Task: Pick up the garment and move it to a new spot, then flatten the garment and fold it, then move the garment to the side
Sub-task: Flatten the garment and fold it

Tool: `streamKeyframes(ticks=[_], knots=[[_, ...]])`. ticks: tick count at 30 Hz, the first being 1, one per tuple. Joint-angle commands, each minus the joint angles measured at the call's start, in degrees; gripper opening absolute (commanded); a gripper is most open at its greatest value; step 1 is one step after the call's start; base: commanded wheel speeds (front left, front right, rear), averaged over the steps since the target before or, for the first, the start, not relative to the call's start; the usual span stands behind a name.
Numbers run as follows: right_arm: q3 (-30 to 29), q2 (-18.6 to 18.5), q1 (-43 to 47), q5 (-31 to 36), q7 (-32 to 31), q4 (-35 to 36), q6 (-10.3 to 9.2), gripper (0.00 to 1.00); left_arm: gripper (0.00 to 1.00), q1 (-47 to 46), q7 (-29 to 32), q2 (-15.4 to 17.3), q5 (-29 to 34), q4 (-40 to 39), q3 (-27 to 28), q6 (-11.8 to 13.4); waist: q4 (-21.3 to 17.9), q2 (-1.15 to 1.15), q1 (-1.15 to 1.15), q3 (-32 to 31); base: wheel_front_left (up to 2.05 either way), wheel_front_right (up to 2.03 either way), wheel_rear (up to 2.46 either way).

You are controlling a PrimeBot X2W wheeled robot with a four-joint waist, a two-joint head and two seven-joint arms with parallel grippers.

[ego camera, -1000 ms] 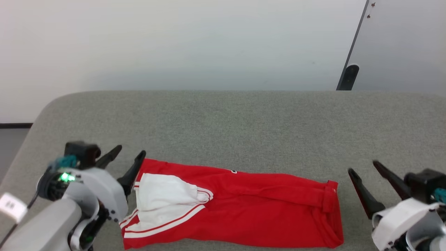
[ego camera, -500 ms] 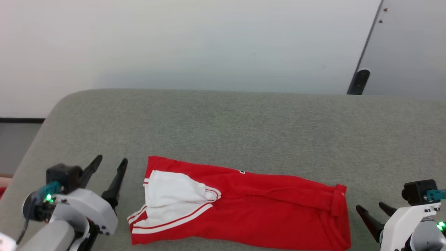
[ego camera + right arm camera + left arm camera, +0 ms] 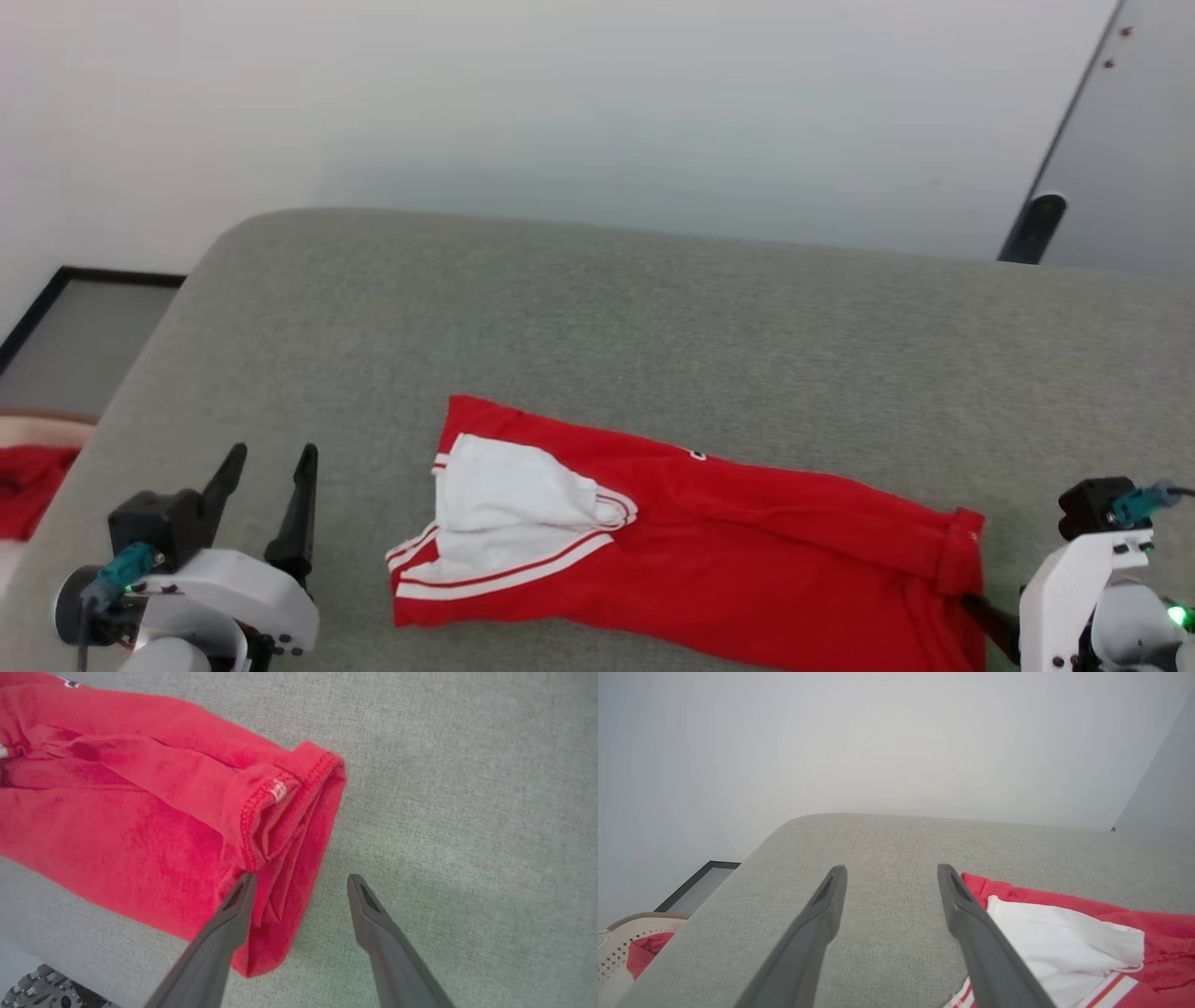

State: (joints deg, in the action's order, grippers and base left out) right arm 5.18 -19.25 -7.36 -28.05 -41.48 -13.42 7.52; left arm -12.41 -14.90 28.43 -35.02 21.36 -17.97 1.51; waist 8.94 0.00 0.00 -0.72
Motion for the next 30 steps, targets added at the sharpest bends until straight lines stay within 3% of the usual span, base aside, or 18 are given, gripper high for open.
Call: streamKeyframes(ticks=[1, 8, 22, 23, 24, 30], knots=[[-0.5, 0.3, -1.1, 0.9, -0.7, -0.6, -0.03, 1.00, 1.00, 1.1, -0.3, -1.1, 1.9, -0.2, 1.8, -0.4, 1.4, 0.00, 0.00, 0.8, 0.00, 0.00, 0.00], [-2.2, 1.6, -3.2, 3.4, -2.9, -4.4, -0.03, 1.00, 1.00, 3.0, -0.3, -6.4, 8.5, -0.7, 8.6, -2.7, 3.4, 0.00, 0.00, 1.7, 0.00, 0.00, 0.00], [-2.1, 3.4, -5.9, 4.6, -5.0, -12.5, -0.03, 1.00, 1.00, 4.2, -0.3, -12.6, 16.3, 0.4, 17.3, -6.7, 5.1, 0.00, 0.00, 2.0, 0.00, 0.00, 0.00], [-1.4, 3.4, -6.1, 4.4, -5.1, -13.0, -0.02, 0.77, 1.00, 4.2, -0.3, -13.0, 16.6, 0.4, 17.8, -7.0, 5.2, 0.00, 0.00, 2.0, 0.00, 0.00, 0.00], [-0.9, 3.3, -6.3, 4.2, -4.9, -13.4, -0.02, 0.02, 1.00, 4.3, -0.3, -13.4, 16.6, 0.5, 18.4, -7.2, 5.3, 0.00, 0.00, 1.9, 0.00, 0.00, 0.00], [-0.1, 1.1, -6.6, 1.7, -3.1, -15.9, -0.04, 0.00, 1.00, 4.6, -0.3, -14.9, 18.2, 0.5, 20.6, -8.3, 5.6, 0.00, 0.00, 1.6, 0.00, 0.00, 0.00]])
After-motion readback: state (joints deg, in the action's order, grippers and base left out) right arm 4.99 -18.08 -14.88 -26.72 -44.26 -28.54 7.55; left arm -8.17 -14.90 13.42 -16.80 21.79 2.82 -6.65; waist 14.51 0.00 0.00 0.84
